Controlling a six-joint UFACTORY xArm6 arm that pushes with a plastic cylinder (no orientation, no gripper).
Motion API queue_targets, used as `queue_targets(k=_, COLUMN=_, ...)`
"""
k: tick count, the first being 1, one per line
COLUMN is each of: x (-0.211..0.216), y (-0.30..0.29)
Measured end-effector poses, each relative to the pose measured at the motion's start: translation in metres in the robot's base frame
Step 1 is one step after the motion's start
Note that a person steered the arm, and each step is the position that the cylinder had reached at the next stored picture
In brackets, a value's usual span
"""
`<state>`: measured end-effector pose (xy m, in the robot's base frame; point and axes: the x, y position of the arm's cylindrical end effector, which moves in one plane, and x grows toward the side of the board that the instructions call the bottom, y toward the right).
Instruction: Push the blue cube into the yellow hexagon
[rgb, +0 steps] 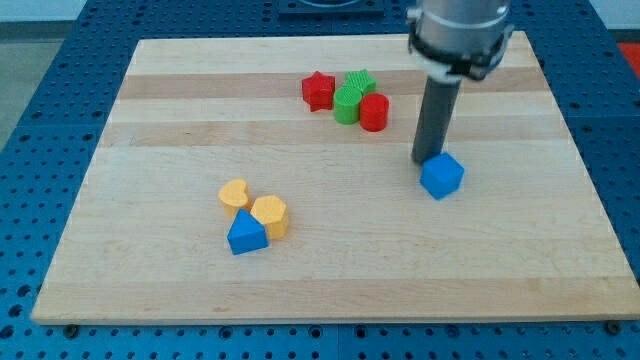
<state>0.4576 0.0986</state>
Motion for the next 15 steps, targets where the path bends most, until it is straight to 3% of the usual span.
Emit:
queue_targets(k=1, x=0.009, y=-0.006)
queue_targets(k=3, x=-0.11, y=0.04)
queue_targets(k=4, x=-0.045, y=0.059)
queue_targets(k=5, x=-0.043, y=0.07)
queue_targets(k=6, x=0.014, y=0.08)
queue_targets(k=9, x=0.024, y=0.076)
queue_targets(k=15, x=0.022, y=-0.103)
